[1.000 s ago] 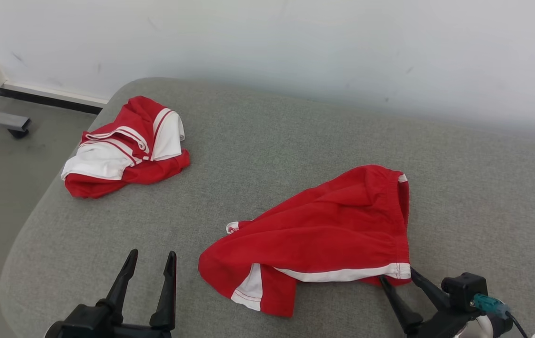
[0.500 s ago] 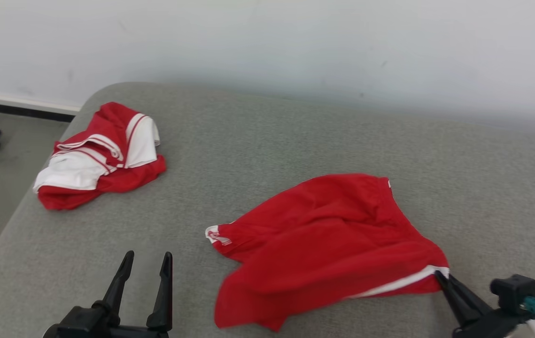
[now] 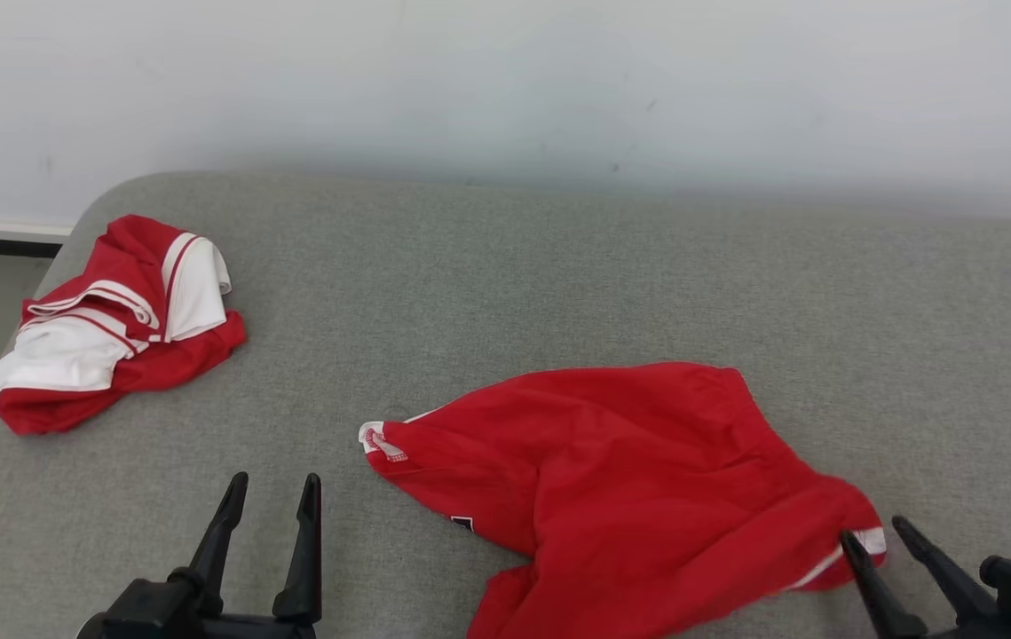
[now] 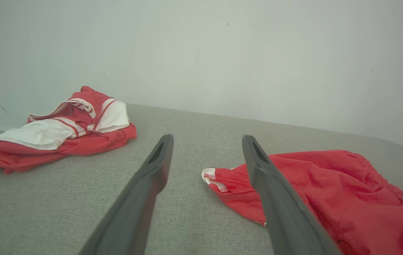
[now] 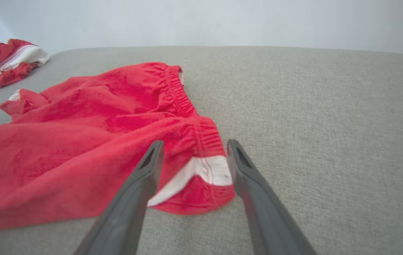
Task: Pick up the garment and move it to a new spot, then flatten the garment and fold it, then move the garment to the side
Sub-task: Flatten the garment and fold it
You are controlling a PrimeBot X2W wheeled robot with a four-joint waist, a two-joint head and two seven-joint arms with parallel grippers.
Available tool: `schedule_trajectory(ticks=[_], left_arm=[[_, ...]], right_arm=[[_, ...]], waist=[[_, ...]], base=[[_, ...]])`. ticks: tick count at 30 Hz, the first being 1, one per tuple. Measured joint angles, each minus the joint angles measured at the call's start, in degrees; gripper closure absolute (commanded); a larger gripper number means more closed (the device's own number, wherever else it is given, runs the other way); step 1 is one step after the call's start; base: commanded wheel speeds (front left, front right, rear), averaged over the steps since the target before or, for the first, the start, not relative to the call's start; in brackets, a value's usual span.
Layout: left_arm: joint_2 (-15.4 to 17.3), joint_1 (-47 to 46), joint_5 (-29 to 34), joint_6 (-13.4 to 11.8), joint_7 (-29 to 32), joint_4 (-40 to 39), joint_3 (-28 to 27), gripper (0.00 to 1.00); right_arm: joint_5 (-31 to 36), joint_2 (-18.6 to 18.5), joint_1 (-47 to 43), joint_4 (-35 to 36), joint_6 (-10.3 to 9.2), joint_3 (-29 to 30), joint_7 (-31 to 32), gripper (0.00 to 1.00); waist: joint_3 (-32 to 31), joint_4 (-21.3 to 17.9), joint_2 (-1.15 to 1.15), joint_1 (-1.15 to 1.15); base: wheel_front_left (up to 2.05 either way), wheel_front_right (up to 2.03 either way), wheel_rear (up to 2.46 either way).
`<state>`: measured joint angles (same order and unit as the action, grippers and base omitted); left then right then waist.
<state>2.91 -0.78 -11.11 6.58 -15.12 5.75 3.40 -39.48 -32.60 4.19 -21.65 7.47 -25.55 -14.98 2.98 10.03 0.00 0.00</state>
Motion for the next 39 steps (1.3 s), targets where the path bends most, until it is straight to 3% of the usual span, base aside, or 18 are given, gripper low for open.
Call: schedule_trajectory(ticks=[8,15,18,26,31,39], left_arm=[[0.00,0.41,0.38,0.02,0.00,-0.01,-0.93,0.00],[0.00,0.74,0.62,0.08,0.00,-0.11,-1.27,0.00],[0.10,0.63,1.03,0.30,0.00,-0.03,-1.53,0.00],[4.59,-6.03,1.07,0.57,0.08,2.10,-1.16,0.00],[7.87,-11.47,-0.38,0.82,4.58,5.97,0.16,0.00],[9.18,-16.35,-3.23,0.92,10.33,13.01,2.16,0.00]], right_arm=[[3.89,3.75,-3.52,11.89,0.01,6.94,-0.01,0.00],[10.11,12.74,-7.10,19.41,0.00,16.30,-0.02,0.00],[12.02,15.59,-8.37,20.60,0.00,17.23,-0.02,0.00],[13.88,17.12,-6.76,20.74,0.00,16.84,-0.01,0.00],[13.89,17.75,-5.65,20.39,0.01,16.69,-0.02,0.00],[13.91,18.44,-5.19,19.49,0.00,16.71,-0.02,0.00]], waist=[[-1.37,-1.45,0.00,0.00],[-1.61,-2.38,0.00,0.00],[-1.25,-2.77,0.00,-0.01],[0.51,-5.07,0.00,0.00],[1.65,-7.23,0.00,0.00],[3.77,-10.61,0.00,0.00]], base=[[0.00,0.00,0.00],[0.00,0.00,0.00],[0.00,0.00,0.00],[0.00,0.00,0.00],[0.00,0.00,0.00],[0.00,0.00,0.00]])
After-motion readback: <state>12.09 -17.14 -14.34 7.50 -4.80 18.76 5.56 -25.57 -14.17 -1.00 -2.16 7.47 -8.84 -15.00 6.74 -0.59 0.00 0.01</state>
